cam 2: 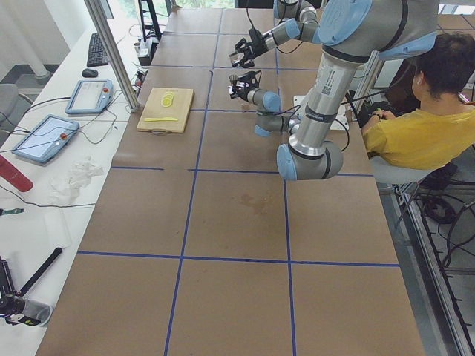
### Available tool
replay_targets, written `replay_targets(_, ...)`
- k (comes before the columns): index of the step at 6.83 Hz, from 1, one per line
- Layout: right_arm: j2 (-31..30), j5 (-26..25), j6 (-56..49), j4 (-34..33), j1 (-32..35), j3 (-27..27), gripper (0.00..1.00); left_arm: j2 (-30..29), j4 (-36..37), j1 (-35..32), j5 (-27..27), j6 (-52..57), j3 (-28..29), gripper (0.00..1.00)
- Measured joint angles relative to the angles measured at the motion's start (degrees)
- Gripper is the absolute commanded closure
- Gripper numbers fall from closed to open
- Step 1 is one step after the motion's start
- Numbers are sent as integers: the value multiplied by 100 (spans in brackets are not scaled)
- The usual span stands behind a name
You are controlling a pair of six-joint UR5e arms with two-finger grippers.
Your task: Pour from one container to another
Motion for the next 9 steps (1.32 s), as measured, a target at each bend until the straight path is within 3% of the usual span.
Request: replay_targets(9, 211, 19, -980, -71, 132, -89, 100, -134, 3, 35, 1, -8, 18, 100)
